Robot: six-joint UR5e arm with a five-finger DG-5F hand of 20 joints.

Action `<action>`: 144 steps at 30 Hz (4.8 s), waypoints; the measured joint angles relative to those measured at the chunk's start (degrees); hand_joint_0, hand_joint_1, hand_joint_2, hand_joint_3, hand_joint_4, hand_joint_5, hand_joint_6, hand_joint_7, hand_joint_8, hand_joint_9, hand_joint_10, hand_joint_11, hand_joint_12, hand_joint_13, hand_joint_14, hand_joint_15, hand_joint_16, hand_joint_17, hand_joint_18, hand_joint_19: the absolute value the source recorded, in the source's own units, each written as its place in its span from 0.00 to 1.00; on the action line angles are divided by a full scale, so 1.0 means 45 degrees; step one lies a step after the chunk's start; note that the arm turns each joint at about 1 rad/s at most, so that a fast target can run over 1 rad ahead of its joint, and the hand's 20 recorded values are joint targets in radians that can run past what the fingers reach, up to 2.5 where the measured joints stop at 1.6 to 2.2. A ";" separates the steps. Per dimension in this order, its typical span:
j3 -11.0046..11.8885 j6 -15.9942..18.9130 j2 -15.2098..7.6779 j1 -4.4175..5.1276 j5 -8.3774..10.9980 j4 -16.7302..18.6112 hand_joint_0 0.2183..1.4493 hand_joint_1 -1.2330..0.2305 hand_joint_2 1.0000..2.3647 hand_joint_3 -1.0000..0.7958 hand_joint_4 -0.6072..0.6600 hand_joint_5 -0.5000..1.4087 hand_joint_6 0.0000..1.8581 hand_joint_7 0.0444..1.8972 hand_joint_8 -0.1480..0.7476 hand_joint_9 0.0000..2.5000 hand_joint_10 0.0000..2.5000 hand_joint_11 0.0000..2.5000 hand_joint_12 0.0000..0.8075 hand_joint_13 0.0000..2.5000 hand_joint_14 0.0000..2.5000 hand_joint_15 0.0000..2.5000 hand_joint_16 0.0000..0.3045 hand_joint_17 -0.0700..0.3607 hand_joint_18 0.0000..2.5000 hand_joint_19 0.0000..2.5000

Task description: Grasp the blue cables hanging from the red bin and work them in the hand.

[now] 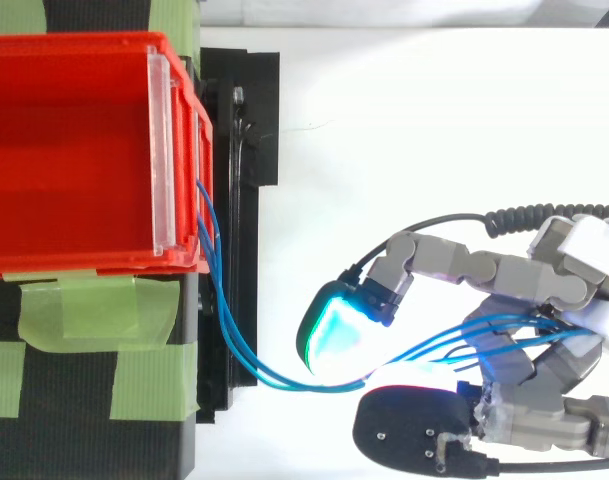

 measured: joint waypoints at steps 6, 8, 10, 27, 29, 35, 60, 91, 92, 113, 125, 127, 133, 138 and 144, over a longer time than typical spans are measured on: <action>0.0000 0.0000 0.0002 -0.0007 0.0001 0.0000 0.86 0.41 0.01 0.81 0.61 0.52 0.03 0.77 0.81 0.68 1.00 1.00 0.87 0.84 1.00 0.86 0.69 0.53 1.00 0.31; 0.0000 0.0000 0.0006 -0.0003 0.0000 0.0000 0.88 0.41 0.01 0.78 0.60 0.52 0.04 0.76 0.81 0.68 1.00 1.00 0.87 0.84 1.00 0.86 0.69 0.53 1.00 0.31; 0.0000 0.0000 0.0003 -0.0006 0.0001 0.0000 0.78 0.39 0.01 0.65 0.62 0.52 0.03 0.77 0.81 0.68 1.00 1.00 0.87 0.84 1.00 0.86 0.69 0.53 1.00 0.31; 0.0000 -0.0002 0.0003 0.0003 0.0000 0.0075 0.76 0.42 0.02 0.57 0.71 0.49 0.01 0.69 0.81 0.68 1.00 1.00 0.87 0.84 1.00 0.86 0.69 0.53 1.00 0.31; 0.0000 -0.0013 0.0001 0.0006 0.0001 0.0097 0.82 0.42 0.01 0.66 0.70 0.51 0.01 0.69 0.81 0.68 1.00 1.00 0.87 0.84 1.00 0.86 0.69 0.53 1.00 0.31; 0.0000 -0.0158 0.0000 0.0011 0.0001 0.0213 0.67 0.42 0.02 0.41 0.75 0.47 0.01 0.66 0.81 0.68 1.00 1.00 0.87 0.84 1.00 0.86 0.69 0.53 1.00 0.31; 0.0000 -0.0262 0.0009 0.0010 0.0017 0.0284 0.71 0.40 0.02 0.52 0.75 0.50 0.01 0.63 0.81 0.68 1.00 1.00 0.87 0.84 1.00 0.86 0.69 0.53 1.00 0.31; 0.0000 -0.0274 0.0005 0.0041 0.0002 0.0293 0.89 0.41 0.01 0.72 0.69 0.53 0.01 0.61 0.81 0.68 1.00 1.00 0.87 0.84 1.00 0.86 0.69 0.53 1.00 0.31; 0.0000 -0.0274 0.0004 0.0044 0.0002 0.0292 0.89 0.41 0.01 0.71 0.69 0.53 0.01 0.61 0.81 0.68 1.00 1.00 0.87 0.84 1.00 0.86 0.69 0.53 1.00 0.31; 0.0000 -0.0274 0.0006 0.0065 0.0018 0.0312 0.88 0.41 0.01 0.67 0.70 0.51 0.01 0.58 0.81 0.68 1.00 1.00 0.87 0.84 1.00 0.86 0.69 0.53 1.00 0.31; 0.0000 -0.0274 0.0005 0.0068 0.0017 0.0313 0.91 0.42 0.02 0.66 0.68 0.51 0.01 0.57 0.81 0.68 1.00 1.00 0.87 0.84 1.00 0.86 0.69 0.53 1.00 0.31; 0.0000 -0.0274 0.0003 0.0069 0.0010 0.0322 0.79 0.40 0.02 0.42 0.69 0.50 0.01 0.58 0.81 0.68 1.00 1.00 0.87 0.84 1.00 0.86 0.69 0.53 1.00 0.31; 0.0000 -0.0274 0.0004 0.0069 0.0001 0.0373 0.90 0.42 0.02 0.50 0.70 0.48 0.01 0.56 0.81 0.68 1.00 1.00 0.87 0.84 1.00 0.86 0.69 0.53 1.00 0.31; 0.0000 -0.0274 0.0003 0.0068 0.0001 0.0433 0.76 0.39 0.01 0.48 0.71 0.48 0.01 0.59 0.81 0.68 1.00 1.00 0.87 0.84 1.00 0.86 0.69 0.53 1.00 0.31; 0.0000 -0.0274 0.0001 0.0069 0.0000 0.0448 0.82 0.41 0.02 0.49 0.71 0.46 0.01 0.57 0.81 0.68 1.00 1.00 0.87 0.84 1.00 0.86 0.69 0.53 1.00 0.31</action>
